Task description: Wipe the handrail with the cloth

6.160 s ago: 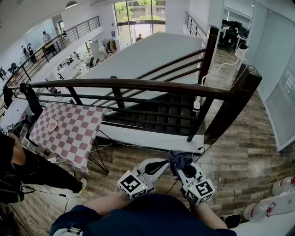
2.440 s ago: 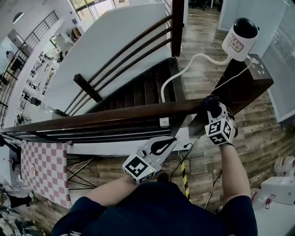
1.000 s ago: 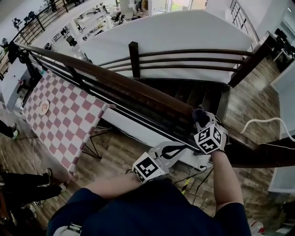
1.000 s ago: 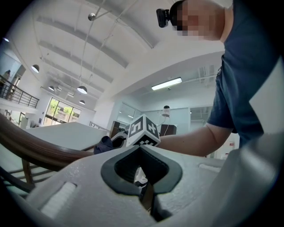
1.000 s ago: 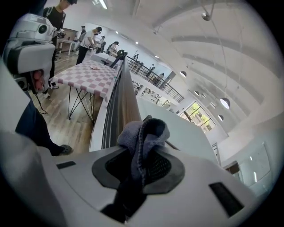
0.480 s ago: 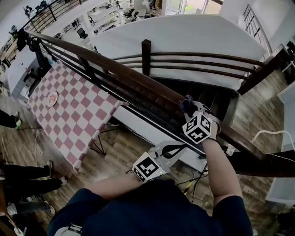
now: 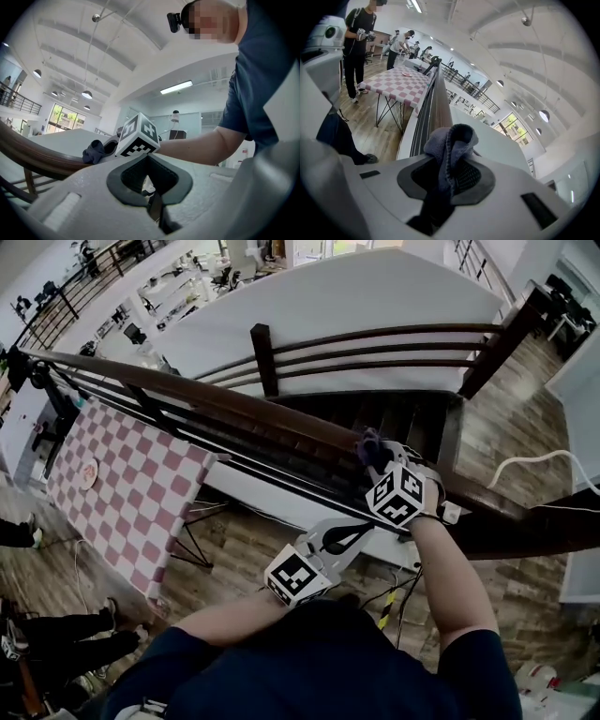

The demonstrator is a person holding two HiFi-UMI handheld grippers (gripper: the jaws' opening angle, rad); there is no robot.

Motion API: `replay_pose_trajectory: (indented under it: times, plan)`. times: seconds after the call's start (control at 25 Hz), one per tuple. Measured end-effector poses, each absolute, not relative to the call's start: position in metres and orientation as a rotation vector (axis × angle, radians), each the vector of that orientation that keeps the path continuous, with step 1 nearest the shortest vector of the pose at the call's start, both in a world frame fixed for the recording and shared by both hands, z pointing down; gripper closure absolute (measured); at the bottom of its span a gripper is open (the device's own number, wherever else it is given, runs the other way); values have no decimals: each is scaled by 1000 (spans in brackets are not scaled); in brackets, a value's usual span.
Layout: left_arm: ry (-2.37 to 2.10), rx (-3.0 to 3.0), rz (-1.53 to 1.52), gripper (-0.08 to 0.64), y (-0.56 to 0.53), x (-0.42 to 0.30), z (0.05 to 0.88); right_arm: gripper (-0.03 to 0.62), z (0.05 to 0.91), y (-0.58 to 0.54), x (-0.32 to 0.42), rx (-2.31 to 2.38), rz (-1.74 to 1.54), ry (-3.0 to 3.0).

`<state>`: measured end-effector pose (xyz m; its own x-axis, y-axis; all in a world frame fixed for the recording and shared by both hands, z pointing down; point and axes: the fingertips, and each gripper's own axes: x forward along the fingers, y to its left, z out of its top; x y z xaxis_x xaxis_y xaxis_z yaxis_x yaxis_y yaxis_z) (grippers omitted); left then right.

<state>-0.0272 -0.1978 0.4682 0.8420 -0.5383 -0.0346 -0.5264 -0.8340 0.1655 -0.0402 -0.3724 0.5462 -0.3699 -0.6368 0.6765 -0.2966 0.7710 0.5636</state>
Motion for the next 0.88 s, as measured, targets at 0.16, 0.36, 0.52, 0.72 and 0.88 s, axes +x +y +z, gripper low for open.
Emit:
replay_pose_trajectory:
  times: [0.16, 0.36, 0.52, 0.72, 0.88]
  plan:
    - [-747, 2892, -96, 563, -190, 28, 473, 502, 551, -364, 37, 781, -379, -1951]
    - [-558, 2939, -66, 565, -164, 108, 470, 502, 548, -334, 155, 922, -298, -1881]
    - [-449, 2960, -50, 564, -142, 168, 471, 502, 549, -312, 244, 1019, -247, -1831]
    - [-361, 2979, -28, 564, -118, 224, 471, 502, 549, -289, 342, 1129, -186, -1777]
    - [-324, 2992, 0, 563, -106, 258, 473, 502, 547, -277, 411, 1202, -142, -1731]
